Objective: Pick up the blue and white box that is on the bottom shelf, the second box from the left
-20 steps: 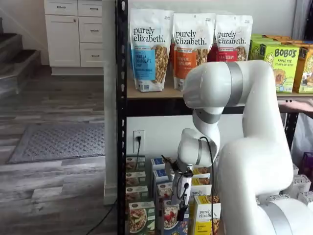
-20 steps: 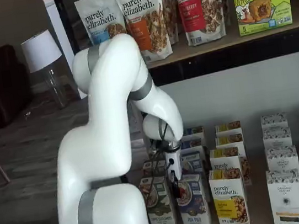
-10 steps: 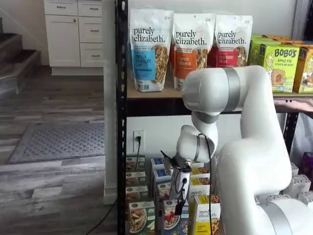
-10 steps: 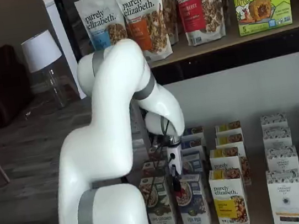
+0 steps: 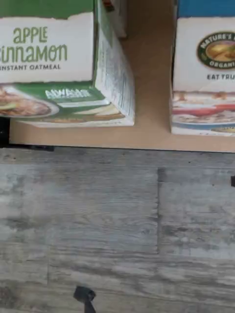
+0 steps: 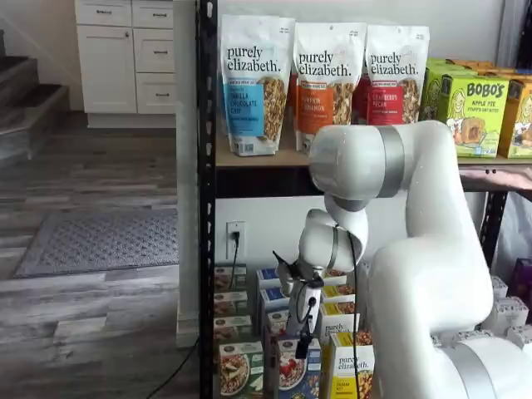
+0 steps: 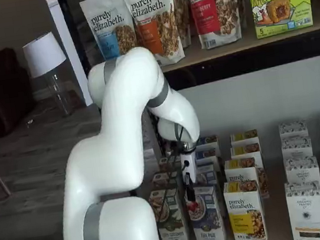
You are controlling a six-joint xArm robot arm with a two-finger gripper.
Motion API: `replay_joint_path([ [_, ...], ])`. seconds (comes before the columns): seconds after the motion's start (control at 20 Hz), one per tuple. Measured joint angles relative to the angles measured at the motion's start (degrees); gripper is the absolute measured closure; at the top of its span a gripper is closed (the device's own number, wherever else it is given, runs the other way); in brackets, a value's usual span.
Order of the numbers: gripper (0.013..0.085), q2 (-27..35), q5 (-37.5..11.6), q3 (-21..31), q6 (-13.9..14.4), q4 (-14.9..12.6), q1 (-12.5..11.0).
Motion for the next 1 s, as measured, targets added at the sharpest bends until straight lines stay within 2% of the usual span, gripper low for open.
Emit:
replay_joint_path([
  [0.45,0.013,3.94,1.47,-5.23,2.58,-3.25,-0.31],
  [1.0,0.013,6.84,2.19,-8.23,3.89,-5.05,-0.49],
])
